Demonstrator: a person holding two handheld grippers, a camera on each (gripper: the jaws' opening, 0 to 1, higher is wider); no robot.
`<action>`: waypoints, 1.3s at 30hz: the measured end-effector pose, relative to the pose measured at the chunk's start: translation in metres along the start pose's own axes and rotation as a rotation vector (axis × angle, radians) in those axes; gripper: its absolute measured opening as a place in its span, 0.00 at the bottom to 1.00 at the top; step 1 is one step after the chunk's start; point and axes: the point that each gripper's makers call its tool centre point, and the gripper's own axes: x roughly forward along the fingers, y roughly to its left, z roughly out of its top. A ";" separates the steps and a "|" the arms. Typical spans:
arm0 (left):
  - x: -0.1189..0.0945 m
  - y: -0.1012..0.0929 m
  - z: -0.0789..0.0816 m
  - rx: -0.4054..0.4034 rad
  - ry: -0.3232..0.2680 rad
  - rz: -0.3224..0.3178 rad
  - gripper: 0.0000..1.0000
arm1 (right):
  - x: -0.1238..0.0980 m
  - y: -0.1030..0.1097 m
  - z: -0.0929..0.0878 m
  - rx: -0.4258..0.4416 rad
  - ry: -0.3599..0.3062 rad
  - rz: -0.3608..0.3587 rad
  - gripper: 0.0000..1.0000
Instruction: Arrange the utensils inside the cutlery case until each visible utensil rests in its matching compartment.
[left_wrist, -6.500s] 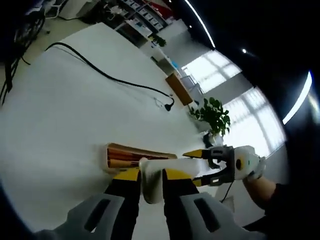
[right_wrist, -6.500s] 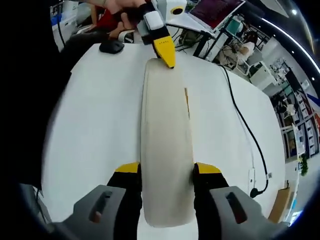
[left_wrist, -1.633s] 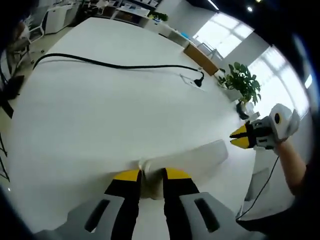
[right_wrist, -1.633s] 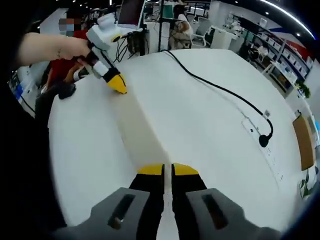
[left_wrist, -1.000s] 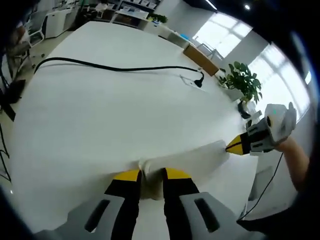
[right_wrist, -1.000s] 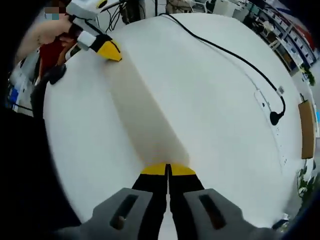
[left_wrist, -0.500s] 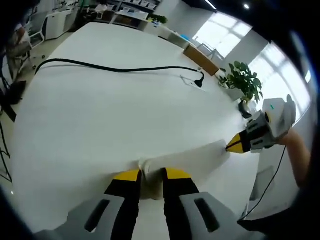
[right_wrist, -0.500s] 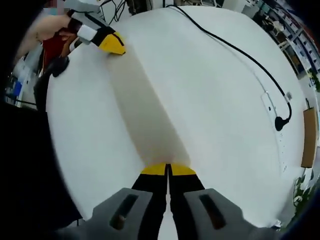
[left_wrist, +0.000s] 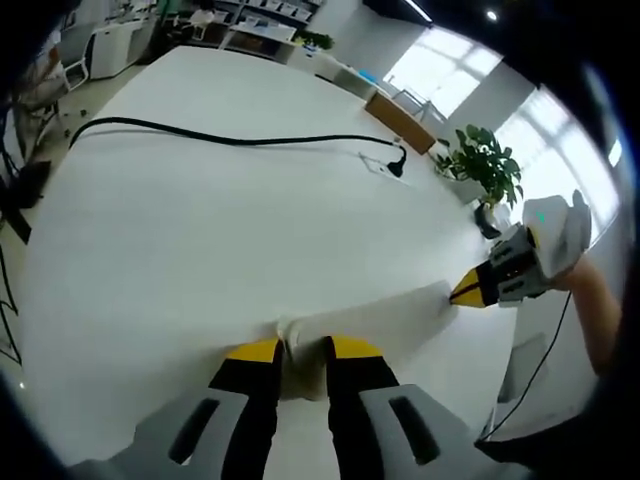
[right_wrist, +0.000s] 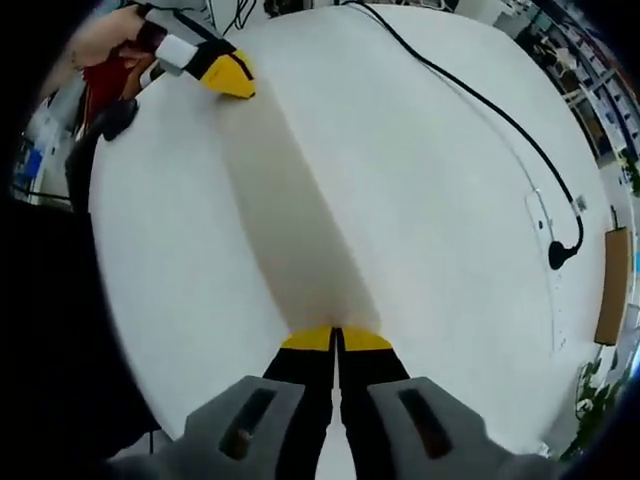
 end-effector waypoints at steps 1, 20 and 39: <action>0.000 0.000 0.000 -0.002 -0.001 0.000 0.17 | 0.000 0.000 0.000 0.006 -0.004 0.002 0.00; 0.000 0.001 0.001 0.005 0.002 0.012 0.17 | -0.003 0.011 -0.007 0.033 0.011 0.029 0.00; 0.000 0.001 0.001 0.033 0.003 0.007 0.17 | 0.001 0.013 -0.009 0.053 0.016 0.042 0.00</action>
